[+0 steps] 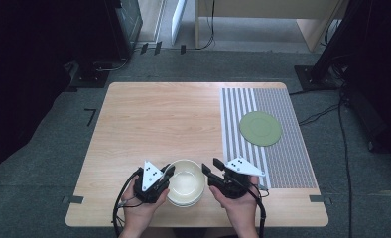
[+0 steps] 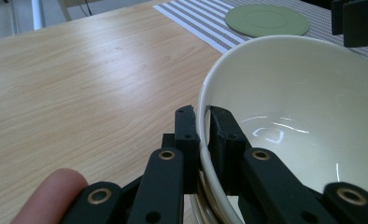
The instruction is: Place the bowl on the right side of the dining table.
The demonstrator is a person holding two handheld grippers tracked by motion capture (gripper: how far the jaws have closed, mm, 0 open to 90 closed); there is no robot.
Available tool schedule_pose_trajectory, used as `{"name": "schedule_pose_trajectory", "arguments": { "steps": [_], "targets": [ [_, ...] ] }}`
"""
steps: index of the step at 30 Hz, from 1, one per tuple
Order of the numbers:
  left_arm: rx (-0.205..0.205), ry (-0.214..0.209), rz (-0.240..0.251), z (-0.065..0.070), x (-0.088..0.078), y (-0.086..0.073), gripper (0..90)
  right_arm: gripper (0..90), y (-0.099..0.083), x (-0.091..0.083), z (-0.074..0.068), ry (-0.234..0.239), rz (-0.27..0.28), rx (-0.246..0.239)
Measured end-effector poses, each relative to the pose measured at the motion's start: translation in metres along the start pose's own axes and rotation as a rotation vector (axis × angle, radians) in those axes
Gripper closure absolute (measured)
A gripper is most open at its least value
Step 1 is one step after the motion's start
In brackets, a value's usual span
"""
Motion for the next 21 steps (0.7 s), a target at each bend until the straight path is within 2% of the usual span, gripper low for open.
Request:
{"name": "schedule_pose_trajectory", "arguments": {
  "steps": [1,3,5,7,12,15,21],
  "targets": [
    [0.001,-0.001,0.003,0.0,0.0,0.0,82.4,54.9,0.0,0.0,-0.001,0.005,0.004,0.001],
    [-0.025,-0.028,0.034,-0.001,-0.004,0.003,83.1,57.5,0.0,-0.001,-0.003,0.018,0.013,-0.002],
    [0.016,-0.008,0.037,0.001,-0.005,0.005,83.1,58.7,0.0,-0.002,-0.005,0.056,0.022,-0.001],
    [0.004,-0.017,0.043,0.0,-0.005,0.003,83.1,59.0,0.0,-0.001,-0.007,0.075,0.024,0.001],
    [0.033,0.003,0.068,0.003,-0.008,0.005,83.1,61.2,-0.004,0.004,-0.012,0.097,-0.01,-0.013],
    [0.026,0.001,0.082,0.002,-0.011,0.006,83.1,62.6,-0.006,0.008,-0.013,0.108,-0.023,-0.009],
    [0.038,0.014,0.129,0.006,-0.019,0.011,83.1,64.7,-0.01,0.014,-0.013,0.126,-0.049,0.044]
  ]
}}
Point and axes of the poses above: each handheld gripper's, and its own axes: x roughly forward along the jaws, y roughly out of its top, z roughly to its right, the point moved 1 cm from there along x, roughly forward along the jaws, and after that the axes turned 2 degrees about -z, right-handed, at the moved point
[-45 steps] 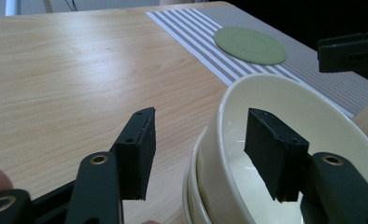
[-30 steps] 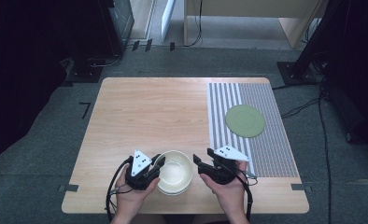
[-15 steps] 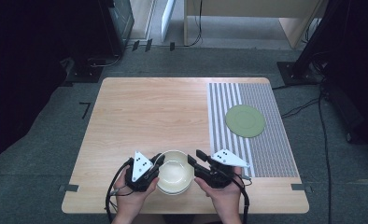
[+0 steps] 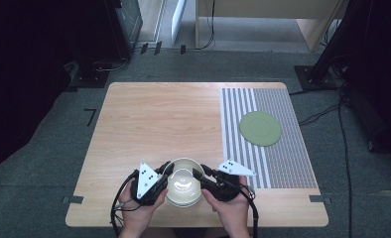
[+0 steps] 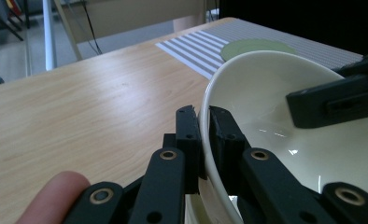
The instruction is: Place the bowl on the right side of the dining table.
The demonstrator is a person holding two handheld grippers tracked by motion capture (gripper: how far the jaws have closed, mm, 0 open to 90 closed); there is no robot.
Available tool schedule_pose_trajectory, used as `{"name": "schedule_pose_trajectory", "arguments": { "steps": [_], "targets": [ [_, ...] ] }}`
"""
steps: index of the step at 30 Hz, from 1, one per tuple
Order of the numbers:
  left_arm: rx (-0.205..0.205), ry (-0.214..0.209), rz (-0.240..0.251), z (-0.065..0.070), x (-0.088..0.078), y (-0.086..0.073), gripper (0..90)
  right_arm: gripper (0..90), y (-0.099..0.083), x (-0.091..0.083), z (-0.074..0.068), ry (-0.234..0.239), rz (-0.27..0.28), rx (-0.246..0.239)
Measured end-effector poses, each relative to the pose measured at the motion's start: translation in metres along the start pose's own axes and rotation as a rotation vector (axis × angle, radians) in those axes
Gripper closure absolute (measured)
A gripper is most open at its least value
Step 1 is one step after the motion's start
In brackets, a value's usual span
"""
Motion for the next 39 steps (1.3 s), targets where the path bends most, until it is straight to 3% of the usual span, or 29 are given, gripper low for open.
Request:
{"name": "schedule_pose_trajectory", "arguments": {
  "steps": [3,8,15,16,19,22,29,35,39],
  "targets": [
    [0.021,0.012,0.024,0.004,-0.004,0.003,83.1,67.7,-0.002,0.002,0.0,-0.005,0.002,0.03],
    [0.046,0.033,0.062,0.008,-0.009,0.005,83.0,72.8,-0.003,0.004,-0.005,-0.009,0.001,0.033],
    [0.117,0.083,0.09,0.018,-0.013,0.006,82.6,83.0,-0.002,0.006,-0.008,-0.074,-0.019,0.046],
    [0.124,0.089,0.091,0.019,-0.013,0.006,82.6,83.3,-0.002,0.006,-0.007,-0.063,-0.019,0.065],
    [0.124,0.091,0.096,0.019,-0.013,0.006,82.6,83.6,-0.001,0.006,-0.006,-0.057,-0.021,0.059],
    [0.115,0.087,0.104,0.019,-0.013,0.006,82.3,83.7,0.0,0.005,-0.006,-0.06,-0.021,0.045],
    [0.035,0.017,0.154,0.014,-0.017,0.006,77.7,83.6,0.005,-0.001,-0.007,-0.057,0.001,0.008],
    [-0.03,-0.061,0.166,0.005,-0.019,0.009,56.0,83.6,0.01,-0.008,-0.003,-0.062,0.03,-0.002],
    [-0.055,-0.026,0.187,0.004,-0.022,0.01,41.5,83.6,0.012,-0.01,-0.002,-0.076,0.038,-0.014]
  ]
}}
Point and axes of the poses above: each handheld gripper's, and its own axes: x roughly forward along the jaws, y roughly out of its top, z roughly to its right, the point moved 1 cm from there along x, roughly forward along the jaws, and after that the axes turned 2 degrees about -z, right-handed, at the moved point
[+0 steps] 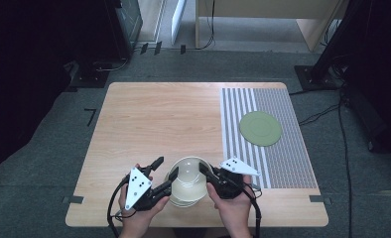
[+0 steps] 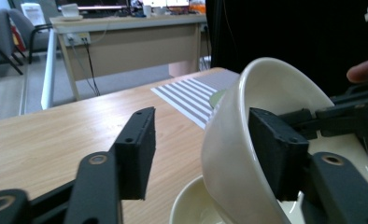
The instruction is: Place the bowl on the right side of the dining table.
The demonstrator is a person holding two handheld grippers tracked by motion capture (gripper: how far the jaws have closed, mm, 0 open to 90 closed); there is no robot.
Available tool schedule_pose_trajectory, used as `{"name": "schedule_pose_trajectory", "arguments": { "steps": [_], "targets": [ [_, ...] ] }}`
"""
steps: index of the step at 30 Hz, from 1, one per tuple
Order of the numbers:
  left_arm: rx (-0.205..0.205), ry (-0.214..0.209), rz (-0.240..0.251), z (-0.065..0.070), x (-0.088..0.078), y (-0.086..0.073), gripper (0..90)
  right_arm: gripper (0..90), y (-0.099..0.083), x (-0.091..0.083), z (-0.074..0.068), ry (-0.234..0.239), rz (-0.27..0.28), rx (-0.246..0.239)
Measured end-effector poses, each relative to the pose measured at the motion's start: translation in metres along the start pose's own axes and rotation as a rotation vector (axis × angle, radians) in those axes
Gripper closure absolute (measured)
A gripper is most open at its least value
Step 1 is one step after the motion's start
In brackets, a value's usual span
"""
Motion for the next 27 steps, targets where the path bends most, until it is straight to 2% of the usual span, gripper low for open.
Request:
{"name": "schedule_pose_trajectory", "arguments": {
  "steps": [2,6,10,14,15,22,27],
  "targets": [
    [-0.021,-0.016,0.016,-0.003,-0.002,0.002,33.6,83.6,0.001,-0.001,0.001,-0.014,0.005,0.0],
    [-0.073,-0.025,0.013,-0.012,-0.003,0.005,20.0,83.6,0.003,-0.005,0.009,-0.032,0.015,0.017],
    [-0.079,-0.036,0.008,-0.015,-0.004,0.006,12.4,83.6,0.005,-0.008,0.013,-0.052,0.025,0.011],
    [-0.074,-0.036,0.015,-0.016,-0.005,0.007,11.3,83.6,0.006,-0.01,0.017,-0.057,0.033,0.021],
    [-0.073,-0.021,0.017,-0.017,-0.006,0.007,10.6,83.6,0.007,-0.011,0.018,-0.062,0.034,0.026],
    [-0.094,-0.006,0.018,-0.026,-0.008,0.007,10.2,83.6,0.012,-0.019,0.028,-0.082,0.059,0.04],
    [-0.113,0.02,0.01,-0.035,-0.008,0.003,10.3,83.6,0.014,-0.024,0.034,-0.095,0.07,0.049]
  ]
}}
Point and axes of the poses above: each handheld gripper's, and its own axes: x roughly forward along the jaws, y roughly out of its top, z roughly to its right, the point moved 1 cm from there along x, roughly forward along the jaws, and after that the axes turned 2 degrees about -z, right-handed, at the moved point
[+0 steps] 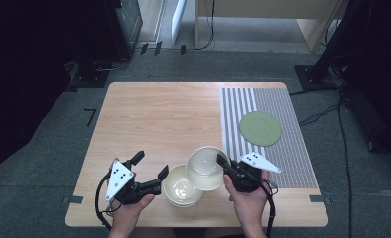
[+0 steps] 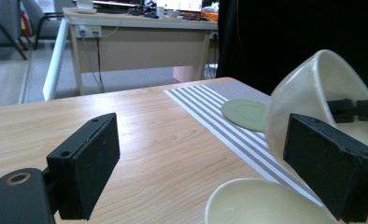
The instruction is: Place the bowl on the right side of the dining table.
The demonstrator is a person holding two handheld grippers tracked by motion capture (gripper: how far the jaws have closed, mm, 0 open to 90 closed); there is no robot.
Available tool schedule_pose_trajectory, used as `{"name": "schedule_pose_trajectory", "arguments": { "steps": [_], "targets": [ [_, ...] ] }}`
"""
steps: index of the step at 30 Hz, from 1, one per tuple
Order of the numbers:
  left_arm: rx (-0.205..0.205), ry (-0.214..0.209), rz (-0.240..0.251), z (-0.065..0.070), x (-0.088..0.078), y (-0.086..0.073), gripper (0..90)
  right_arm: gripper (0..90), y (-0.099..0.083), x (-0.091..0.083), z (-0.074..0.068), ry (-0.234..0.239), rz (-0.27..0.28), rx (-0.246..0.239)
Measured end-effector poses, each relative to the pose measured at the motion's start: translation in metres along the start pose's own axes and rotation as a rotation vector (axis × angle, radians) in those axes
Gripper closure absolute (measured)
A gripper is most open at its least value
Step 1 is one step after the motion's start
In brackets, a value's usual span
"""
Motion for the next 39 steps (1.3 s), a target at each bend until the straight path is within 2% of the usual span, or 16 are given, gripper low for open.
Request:
{"name": "schedule_pose_trajectory", "arguments": {
  "steps": [9,13,19,24,27,39],
  "targets": [
    [-0.036,0.063,-0.012,-0.022,0.0,-0.007,10.4,83.6,0.003,-0.003,0.009,-0.019,0.009,0.001],
    [-0.065,0.101,-0.017,-0.037,-0.002,-0.011,10.4,83.6,0.004,-0.005,0.011,-0.019,0.013,-0.004],
    [-0.083,0.173,-0.034,-0.06,-0.005,-0.02,11.6,83.6,0.004,-0.005,0.016,-0.029,0.012,0.005],
    [-0.115,0.213,-0.051,-0.076,-0.007,-0.029,11.7,83.5,0.005,-0.005,0.02,-0.032,0.012,0.012],
    [-0.121,0.224,-0.069,-0.082,-0.007,-0.034,11.7,83.5,0.005,-0.006,0.021,-0.033,0.013,0.014],
    [-0.159,0.213,-0.158,-0.103,-0.001,-0.056,11.0,83.6,0.008,-0.011,0.03,-0.048,0.03,0.03]
  ]
}}
Point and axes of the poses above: each handheld gripper's, and its own axes: x roughly forward along the jaws, y roughly out of its top, z roughly to its right, the point moved 1 cm from there along x, roughly forward along the jaws, and after that the axes turned 2 degrees about -z, right-handed, at the moved point
